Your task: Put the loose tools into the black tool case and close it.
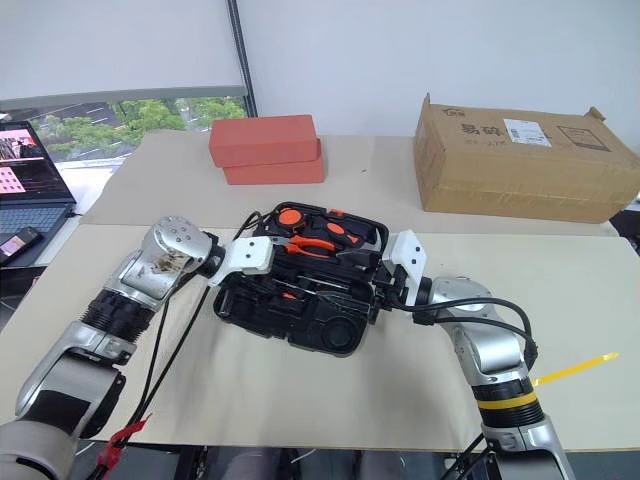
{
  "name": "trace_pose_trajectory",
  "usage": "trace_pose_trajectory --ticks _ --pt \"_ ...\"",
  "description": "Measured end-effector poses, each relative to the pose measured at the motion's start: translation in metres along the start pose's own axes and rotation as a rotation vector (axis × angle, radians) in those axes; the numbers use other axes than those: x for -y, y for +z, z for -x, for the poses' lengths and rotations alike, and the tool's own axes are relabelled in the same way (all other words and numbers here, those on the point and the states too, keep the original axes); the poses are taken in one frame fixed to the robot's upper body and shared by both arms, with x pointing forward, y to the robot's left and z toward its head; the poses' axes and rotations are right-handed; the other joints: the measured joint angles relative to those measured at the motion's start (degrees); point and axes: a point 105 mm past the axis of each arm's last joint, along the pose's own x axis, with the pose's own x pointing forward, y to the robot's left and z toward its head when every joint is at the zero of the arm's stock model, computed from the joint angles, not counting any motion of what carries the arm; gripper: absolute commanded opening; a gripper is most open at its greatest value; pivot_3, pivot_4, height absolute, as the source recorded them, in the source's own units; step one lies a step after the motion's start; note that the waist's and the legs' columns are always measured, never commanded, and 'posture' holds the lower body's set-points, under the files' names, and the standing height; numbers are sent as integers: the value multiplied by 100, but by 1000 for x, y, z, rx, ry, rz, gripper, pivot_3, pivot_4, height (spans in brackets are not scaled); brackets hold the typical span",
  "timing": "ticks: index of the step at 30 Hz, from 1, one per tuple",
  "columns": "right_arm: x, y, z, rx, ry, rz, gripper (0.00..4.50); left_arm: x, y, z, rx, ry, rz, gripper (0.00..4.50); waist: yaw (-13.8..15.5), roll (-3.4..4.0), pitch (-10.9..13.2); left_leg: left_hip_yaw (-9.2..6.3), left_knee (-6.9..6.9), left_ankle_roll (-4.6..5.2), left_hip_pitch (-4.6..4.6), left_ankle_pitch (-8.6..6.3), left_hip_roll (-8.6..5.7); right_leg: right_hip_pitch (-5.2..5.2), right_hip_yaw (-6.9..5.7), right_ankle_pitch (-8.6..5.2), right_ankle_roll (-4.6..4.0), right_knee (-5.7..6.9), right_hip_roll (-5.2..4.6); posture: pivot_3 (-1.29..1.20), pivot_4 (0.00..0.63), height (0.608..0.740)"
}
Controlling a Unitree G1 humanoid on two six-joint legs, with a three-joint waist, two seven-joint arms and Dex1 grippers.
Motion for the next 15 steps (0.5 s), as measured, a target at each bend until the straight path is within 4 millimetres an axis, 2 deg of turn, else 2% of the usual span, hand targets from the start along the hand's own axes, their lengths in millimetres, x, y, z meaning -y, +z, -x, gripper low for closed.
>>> trace_pose_trajectory --ticks 8,12,15 --pt "0 0 0 0 3 0 4500 -3 -4 4 2 25 3 52 -5 0 0 0 0 1 4 -1 1 2 0 0 0 4 0 0 150 711" --pt "-1 0 0 -2 7 0 4500 -1 3 -1 75 23 55 52 -1 0 0 0 0 1 1 0 1 0 0 0 0 4 0 0 150 711" --pt "-2 -1 -1 -4 13 -1 4500 -5 12 6 133 46 60 52 -6 0 0 0 0 0 0 0 1 -1 1 0 0 2 0 0 150 711"
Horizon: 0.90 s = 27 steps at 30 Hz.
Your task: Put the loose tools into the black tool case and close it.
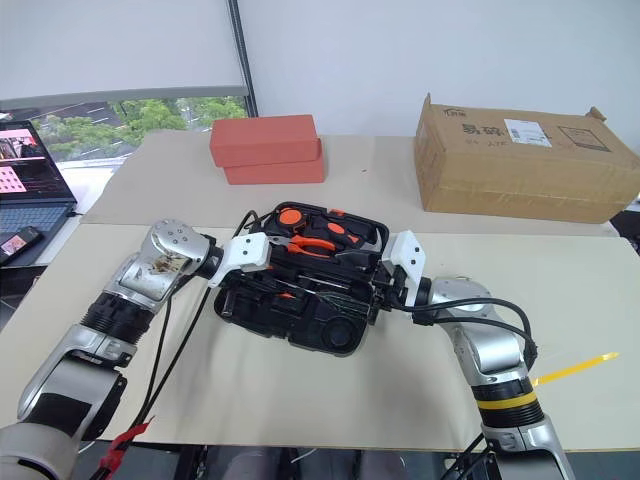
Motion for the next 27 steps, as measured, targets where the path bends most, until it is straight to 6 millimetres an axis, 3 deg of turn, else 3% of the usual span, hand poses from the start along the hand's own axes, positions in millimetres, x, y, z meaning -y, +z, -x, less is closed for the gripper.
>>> trace_pose_trajectory --ticks 3,10,19,27 --pt "0 0 0 -1 1 0 4500 -3 -2 9 -5 28 0 52 -8 0 0 0 -1 -3 1 2 0 -1 0 0 0 0 1 0 150 711" --pt "-1 -2 -1 -5 2 -5 4500 -16 -29 39 -74 147 57 52 3 0 0 0 -1 1 1 -1 0 0 -1 0 0 -1 -1 0 150 711" --pt "-3 -3 -1 -8 10 -6 4500 -8 -42 30 -47 144 104 52 12 0 0 0 0 1 -2 0 0 0 -4 0 0 -2 -1 0 150 711" --pt "-3 -3 -1 -10 12 -5 4500 -14 -47 27 -50 183 65 52 3 1 -1 0 -1 1 5 -1 0 5 -2 0 0 -1 -1 0 150 711"
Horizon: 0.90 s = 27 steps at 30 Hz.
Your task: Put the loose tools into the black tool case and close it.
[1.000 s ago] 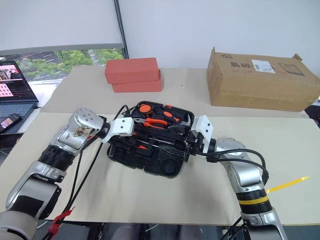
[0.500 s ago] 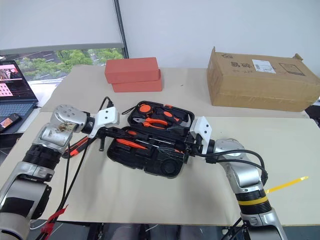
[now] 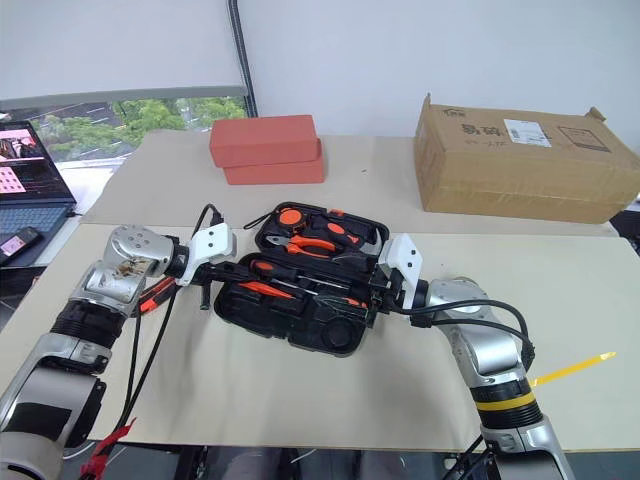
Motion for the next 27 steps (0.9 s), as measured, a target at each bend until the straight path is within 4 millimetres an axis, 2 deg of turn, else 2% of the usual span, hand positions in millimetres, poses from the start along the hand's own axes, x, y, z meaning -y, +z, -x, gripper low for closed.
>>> trace_pose_trajectory --ticks 7,15,19,22,26,27 --pt "1 0 1 -7 -2 3 4500 -3 -6 -11 -8 39 -44 52 -18 2 -2 4 -1 9 10 -6 1 4 7 0 0 2 0 0 150 711" --pt "1 -1 2 -13 -3 6 4500 -6 -1 -16 62 85 -52 52 43 4 -5 2 1 17 9 -10 -2 6 0 1 0 5 -8 0 150 711" --pt "1 -1 3 -14 -3 7 4500 -8 12 -6 182 147 -29 52 26 4 -4 0 0 6 0 -4 -1 -2 -2 1 -1 4 -8 0 150 711" --pt "0 1 3 -9 1 9 4500 -8 21 13 282 225 30 52 -14 4 -5 1 0 4 -1 -3 -1 -1 1 1 0 0 -8 0 150 711" --pt "-1 0 4 -9 1 7 4500 -8 0 38 249 324 128 52 -42 4 -4 1 -4 0 5 0 1 0 4 1 0 0 -5 0 150 711" --pt "-2 1 4 -8 4 7 4500 -10 -11 47 225 379 165 289 -36 4 -4 1 -6 0 7 -1 1 0 3 1 0 0 -5 0 150 711"
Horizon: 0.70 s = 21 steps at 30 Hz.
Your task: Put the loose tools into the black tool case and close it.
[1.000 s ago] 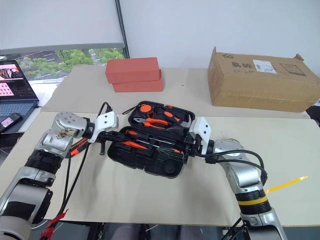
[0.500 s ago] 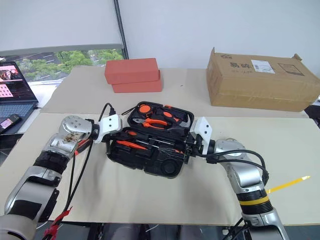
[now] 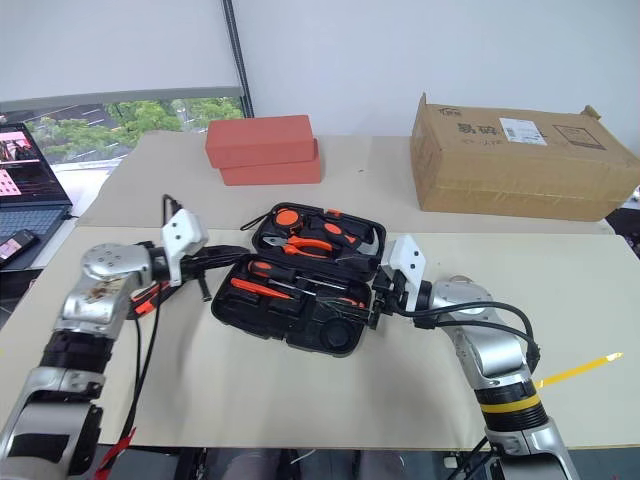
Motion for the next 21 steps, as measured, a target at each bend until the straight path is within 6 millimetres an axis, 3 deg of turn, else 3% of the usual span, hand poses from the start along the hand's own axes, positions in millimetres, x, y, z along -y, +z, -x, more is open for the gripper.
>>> trace_pose_trajectory --ticks 2,9,12,21 --pt "0 1 -1 2 7 2 4500 -11 -16 20 -48 100 45 712 4 0 0 0 -2 5 2 -3 2 0 -1 0 0 1 -2 0 150 711" --pt "0 9 -5 13 46 22 4500 -17 -56 74 -190 248 100 3269 38 0 1 -1 -3 6 1 -6 1 1 -5 0 0 -1 -12 0 150 711" --pt "-1 9 -6 14 59 20 4500 -11 -62 78 -206 245 106 4433 76 1 1 -4 -2 7 0 -6 -1 3 -14 0 -1 -1 -17 0 150 711" --pt "-1 10 -8 15 81 18 4500 -10 -70 71 -247 261 103 4433 72 0 1 -4 -5 8 -1 -7 0 2 -15 1 -2 1 -14 0 150 711"
